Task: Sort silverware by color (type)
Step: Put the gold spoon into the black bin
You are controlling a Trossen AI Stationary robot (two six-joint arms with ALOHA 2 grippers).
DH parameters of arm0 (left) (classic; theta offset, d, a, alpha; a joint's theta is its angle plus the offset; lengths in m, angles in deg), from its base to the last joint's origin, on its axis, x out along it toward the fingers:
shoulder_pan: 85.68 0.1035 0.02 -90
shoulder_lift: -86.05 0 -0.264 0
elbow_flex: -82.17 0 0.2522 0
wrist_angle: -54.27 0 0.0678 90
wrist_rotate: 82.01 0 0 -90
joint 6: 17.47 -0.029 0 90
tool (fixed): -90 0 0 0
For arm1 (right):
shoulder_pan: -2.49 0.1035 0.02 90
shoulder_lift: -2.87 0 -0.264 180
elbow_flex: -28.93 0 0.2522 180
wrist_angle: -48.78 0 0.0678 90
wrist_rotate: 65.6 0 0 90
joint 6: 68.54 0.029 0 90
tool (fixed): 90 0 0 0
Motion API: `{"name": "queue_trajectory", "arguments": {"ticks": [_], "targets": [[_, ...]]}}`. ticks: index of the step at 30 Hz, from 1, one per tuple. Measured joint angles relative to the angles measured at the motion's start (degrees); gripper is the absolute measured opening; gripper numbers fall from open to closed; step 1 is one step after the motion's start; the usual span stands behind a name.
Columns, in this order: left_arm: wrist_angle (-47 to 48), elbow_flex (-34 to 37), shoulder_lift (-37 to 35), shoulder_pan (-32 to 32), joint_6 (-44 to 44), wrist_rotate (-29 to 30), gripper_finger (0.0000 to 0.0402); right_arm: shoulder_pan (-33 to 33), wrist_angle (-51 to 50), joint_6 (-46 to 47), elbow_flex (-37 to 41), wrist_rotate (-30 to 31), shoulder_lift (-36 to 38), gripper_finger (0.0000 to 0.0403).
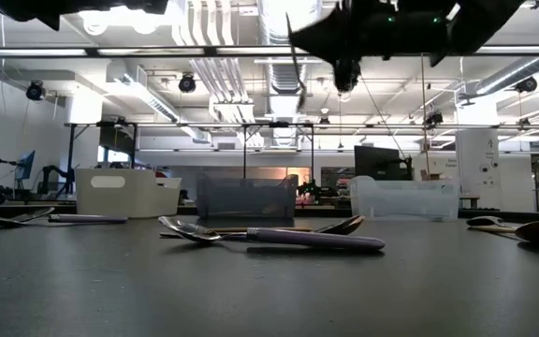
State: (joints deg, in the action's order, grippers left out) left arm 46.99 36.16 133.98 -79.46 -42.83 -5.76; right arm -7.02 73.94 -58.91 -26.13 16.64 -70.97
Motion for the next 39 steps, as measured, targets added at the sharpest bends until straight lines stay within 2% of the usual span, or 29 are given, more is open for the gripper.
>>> {"name": "queue_trajectory", "arguments": {"ticks": [9,14,21,24,27,29,34,39], "targets": [[-0.6,0.0,3.64,0.37,-2.66,-6.28,0.0084,0.4,28.32,1.01,0.0,-17.51,-10.16,0.0012],[-3.51,0.0,6.49,2.15,-1.47,-14.14,0.0084,1.54,36.08,2.78,-0.11,-22.3,-13.07,0.0012],[-13.21,0.0,14.78,5.06,6.76,-15.91,0.0084,3.98,36.16,0.8,-2.68,-22.79,-14.12,0.0012],[-19.51,-0.44,19.28,5.85,14.47,-17.44,0.0084,4.45,32.43,-0.94,-3.77,-22.87,-13.79,0.0012],[-21.02,-3.36,23.68,6.09,19.12,-19.43,0.0086,4.77,27.91,-2.65,-5.24,-22.76,-13.68,0.0012],[-20.55,-5.82,26.85,6.1,20.85,-22.93,0.0092,4.9,24.41,-3.61,-6.47,-22.74,-13.64,0.0012],[-19.68,-11.73,34.77,6.05,24.52,-36.88,0.0118,4.98,15.82,-5.76,-9.33,-22.72,-13.64,0.0012],[-19.56,-15.36,40.65,6.09,26.98,-37.82,0.0149,5.49,13.07,-6.5,-11.06,-22.68,-13.62,0.0012]]}}
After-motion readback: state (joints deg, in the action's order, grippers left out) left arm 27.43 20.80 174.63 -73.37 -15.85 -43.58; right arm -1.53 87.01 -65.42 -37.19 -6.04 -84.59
